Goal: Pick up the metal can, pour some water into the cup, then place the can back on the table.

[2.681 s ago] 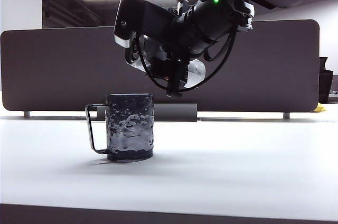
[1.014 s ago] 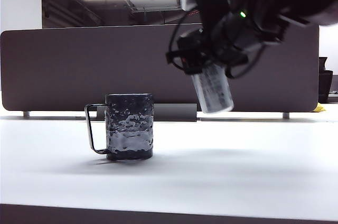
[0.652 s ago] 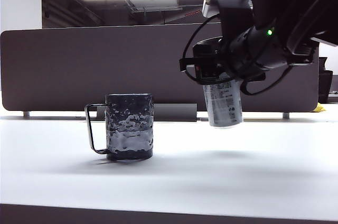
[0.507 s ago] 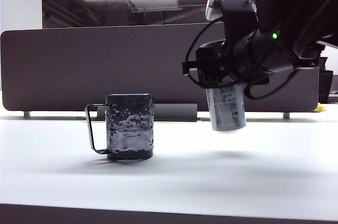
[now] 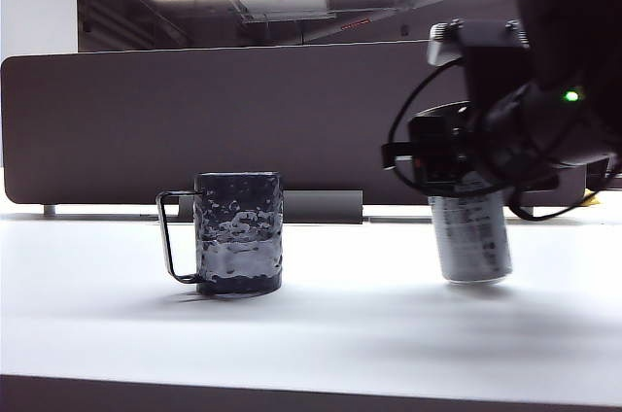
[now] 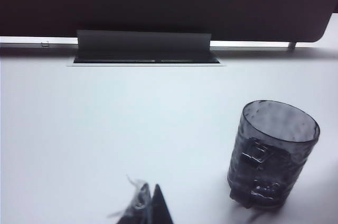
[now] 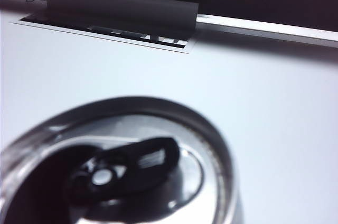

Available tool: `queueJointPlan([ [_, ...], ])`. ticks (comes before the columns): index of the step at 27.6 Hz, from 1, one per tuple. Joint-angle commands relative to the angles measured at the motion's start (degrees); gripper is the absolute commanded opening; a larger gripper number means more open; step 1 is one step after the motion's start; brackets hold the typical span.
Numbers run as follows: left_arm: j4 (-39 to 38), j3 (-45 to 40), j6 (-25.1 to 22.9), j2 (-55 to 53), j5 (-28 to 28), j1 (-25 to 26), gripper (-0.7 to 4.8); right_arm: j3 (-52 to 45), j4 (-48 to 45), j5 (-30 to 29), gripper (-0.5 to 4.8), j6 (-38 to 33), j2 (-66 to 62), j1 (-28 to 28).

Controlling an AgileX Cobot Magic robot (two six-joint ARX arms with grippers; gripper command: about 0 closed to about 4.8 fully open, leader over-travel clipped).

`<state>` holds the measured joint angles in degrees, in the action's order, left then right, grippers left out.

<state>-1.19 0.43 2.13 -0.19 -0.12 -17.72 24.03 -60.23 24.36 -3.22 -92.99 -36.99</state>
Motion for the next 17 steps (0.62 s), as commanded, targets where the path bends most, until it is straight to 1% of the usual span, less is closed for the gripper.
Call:
queueJointPlan([
  [1, 0.39, 0.07, -0.17, -0.04, 0.13, 0.02, -0.05, -2.03, -4.79, 0.09, 2.41, -3.04, 1.07, 1.18],
  [3, 0.39, 0.07, -0.17, -0.04, 0.13, 0.04, -0.05, -3.3, -5.97, 0.0, 2.41, -4.39, 1.11, 1.97],
  [7, 0.39, 0.07, -0.17, -0.04, 0.09, 0.44, -0.05, -5.2, -8.02, -0.04, 2.41, -4.59, 1.09, 2.62],
  [17, 0.39, 0.07, -0.17, -0.04, 0.17, 0.52, -0.05, -5.38, -9.27, -0.46, 2.41, -4.57, 1.09, 2.69],
])
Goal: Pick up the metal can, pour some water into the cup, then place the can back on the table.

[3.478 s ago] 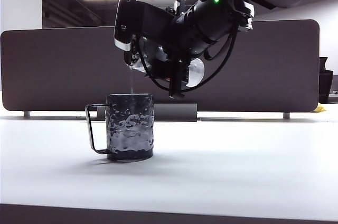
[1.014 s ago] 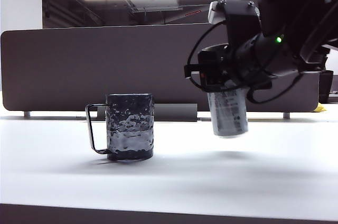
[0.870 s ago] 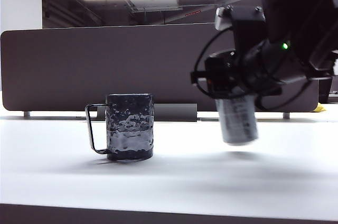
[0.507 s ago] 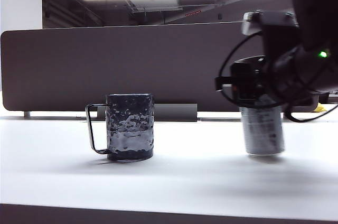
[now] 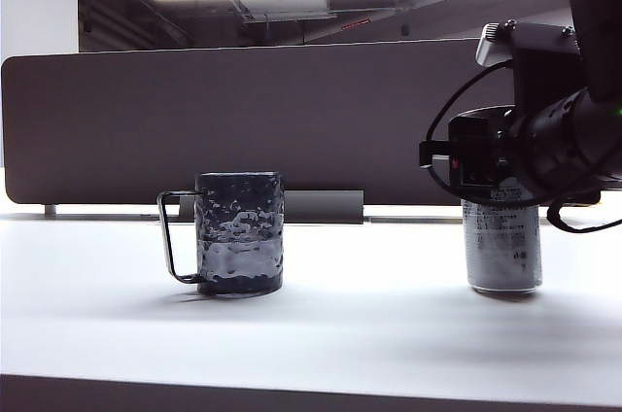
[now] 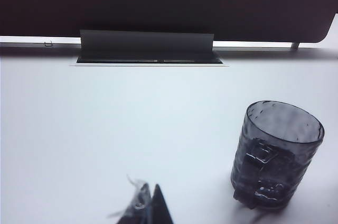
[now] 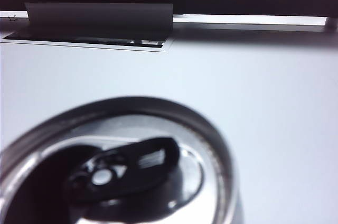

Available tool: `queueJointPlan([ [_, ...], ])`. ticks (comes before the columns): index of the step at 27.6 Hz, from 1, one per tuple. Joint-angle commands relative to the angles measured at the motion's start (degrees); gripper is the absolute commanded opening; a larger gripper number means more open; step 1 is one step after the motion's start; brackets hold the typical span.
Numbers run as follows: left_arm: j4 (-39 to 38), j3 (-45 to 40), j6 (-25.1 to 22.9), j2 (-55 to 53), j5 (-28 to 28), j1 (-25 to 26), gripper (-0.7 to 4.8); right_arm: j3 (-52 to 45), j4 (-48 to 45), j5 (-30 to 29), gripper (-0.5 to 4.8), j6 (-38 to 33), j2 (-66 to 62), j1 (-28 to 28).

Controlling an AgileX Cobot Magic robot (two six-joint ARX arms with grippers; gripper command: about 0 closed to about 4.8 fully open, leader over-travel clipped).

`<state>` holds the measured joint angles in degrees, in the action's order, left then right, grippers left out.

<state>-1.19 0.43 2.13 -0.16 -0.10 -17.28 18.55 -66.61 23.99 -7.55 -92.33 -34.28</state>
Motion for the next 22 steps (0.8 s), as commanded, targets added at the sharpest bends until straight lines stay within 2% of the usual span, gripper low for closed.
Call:
queueJointPlan([
  [1, 0.39, 0.07, -0.17, -0.07, 0.39, 0.57, -0.05, 0.11, -2.89, -0.09, 2.41, -0.17, 0.44, -0.02],
  [11, 0.39, 0.07, -0.17, -0.07, 1.4, 11.21, -0.05, 0.11, -2.86, -0.11, 2.42, -0.22, 0.44, -0.02],
  [22, 0.39, 0.07, -0.17, -0.07, 1.4, 12.79, -0.05, 0.11, -2.91, -0.13, 2.41, -0.2, 0.39, -0.02],
])
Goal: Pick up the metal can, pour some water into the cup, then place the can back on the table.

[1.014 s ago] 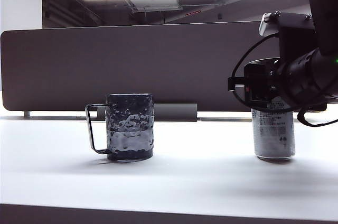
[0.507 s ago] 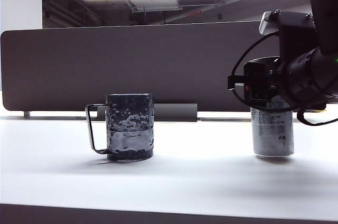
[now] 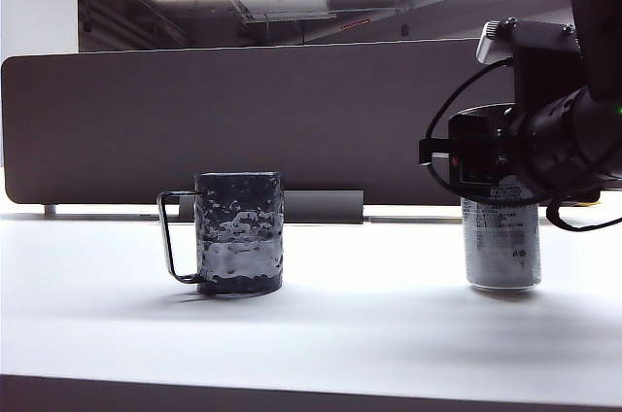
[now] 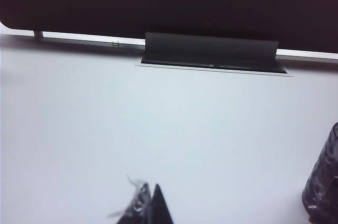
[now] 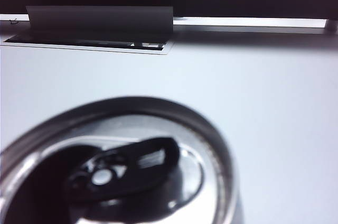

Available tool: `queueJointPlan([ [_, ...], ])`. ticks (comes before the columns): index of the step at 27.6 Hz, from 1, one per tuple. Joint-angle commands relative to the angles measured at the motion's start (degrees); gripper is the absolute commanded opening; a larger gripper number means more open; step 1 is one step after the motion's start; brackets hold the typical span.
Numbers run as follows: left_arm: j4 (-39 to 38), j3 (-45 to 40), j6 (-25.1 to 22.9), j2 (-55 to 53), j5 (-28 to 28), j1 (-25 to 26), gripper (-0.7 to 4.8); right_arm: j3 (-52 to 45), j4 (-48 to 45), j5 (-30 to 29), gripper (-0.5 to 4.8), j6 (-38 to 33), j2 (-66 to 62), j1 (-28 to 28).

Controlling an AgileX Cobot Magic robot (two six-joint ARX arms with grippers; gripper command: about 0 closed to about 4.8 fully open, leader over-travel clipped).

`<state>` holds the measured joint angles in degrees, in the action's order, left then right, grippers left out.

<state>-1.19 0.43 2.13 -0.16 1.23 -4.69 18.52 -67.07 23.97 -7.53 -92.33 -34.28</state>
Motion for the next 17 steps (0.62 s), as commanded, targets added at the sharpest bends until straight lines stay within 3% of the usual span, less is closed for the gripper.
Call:
queueJointPlan([
  [1, 0.39, 0.07, -0.17, -0.07, 0.07, 0.22, -0.05, 0.13, -2.51, -0.11, 2.42, -0.24, 0.39, -0.02],
  [17, 0.39, 0.07, -0.17, -0.07, 0.07, 2.36, -0.05, 0.13, -3.93, -0.13, 2.41, -0.17, -0.5, -0.02],
])
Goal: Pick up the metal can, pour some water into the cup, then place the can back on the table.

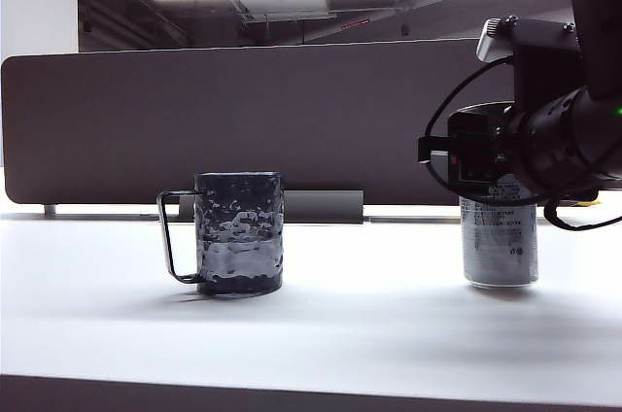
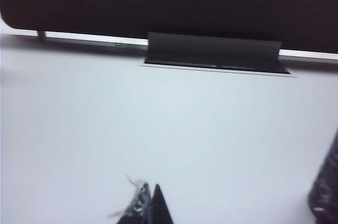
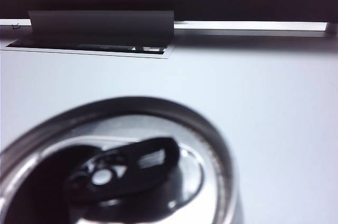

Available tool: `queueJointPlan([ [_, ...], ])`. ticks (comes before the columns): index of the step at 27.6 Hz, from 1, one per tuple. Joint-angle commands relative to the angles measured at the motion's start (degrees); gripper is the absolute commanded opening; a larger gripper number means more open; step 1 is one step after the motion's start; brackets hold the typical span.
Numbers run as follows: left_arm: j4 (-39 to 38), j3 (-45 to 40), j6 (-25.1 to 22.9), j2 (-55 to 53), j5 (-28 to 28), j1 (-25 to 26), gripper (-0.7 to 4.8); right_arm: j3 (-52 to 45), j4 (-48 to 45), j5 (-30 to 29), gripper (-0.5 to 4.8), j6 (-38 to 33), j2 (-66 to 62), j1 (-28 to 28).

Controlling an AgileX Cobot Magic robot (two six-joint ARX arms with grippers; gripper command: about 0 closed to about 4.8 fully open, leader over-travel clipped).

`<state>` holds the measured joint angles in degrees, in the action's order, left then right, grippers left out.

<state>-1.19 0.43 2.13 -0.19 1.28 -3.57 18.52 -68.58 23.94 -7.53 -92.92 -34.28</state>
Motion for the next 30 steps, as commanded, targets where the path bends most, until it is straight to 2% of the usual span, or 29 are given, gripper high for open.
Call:
queueJointPlan([
  [1, 0.39, 0.07, -0.17, -0.04, 0.02, 1.79, -0.05, 0.13, -2.43, -0.11, 2.41, -0.17, 0.02, -0.02],
  [13, 0.39, 0.07, -0.17, -0.04, 0.02, 2.56, -0.05, 0.13, -2.47, -1.81, 2.43, -0.17, -1.31, -0.02],
  [18, 0.39, 0.07, -0.17, -0.04, 0.02, 2.56, -0.05, 0.13, -3.85, -1.81, 2.9, -0.17, -1.31, -0.02],
  [21, 0.39, 0.07, -0.17, -0.04, 0.02, 2.56, -0.05, 0.13, -3.96, -1.81, 3.71, -0.17, -1.31, -0.02],
  [24, 0.39, 0.07, -0.17, -0.04, 0.02, 2.56, -0.05, 0.13, -5.79, -1.81, 3.75, 0.07, -1.31, -0.02],
  [27, 0.39, 0.07, -0.17, -0.04, 0.02, 2.56, -0.05, 0.13, -9.11, -1.81, 4.11, 0.59, -1.29, -0.02],
  [30, 0.39, 0.07, -0.17, -0.04, 0.02, 2.56, -0.05, 0.28, -12.31, -1.55, 4.14, 2.34, 0.15, -0.02],
])
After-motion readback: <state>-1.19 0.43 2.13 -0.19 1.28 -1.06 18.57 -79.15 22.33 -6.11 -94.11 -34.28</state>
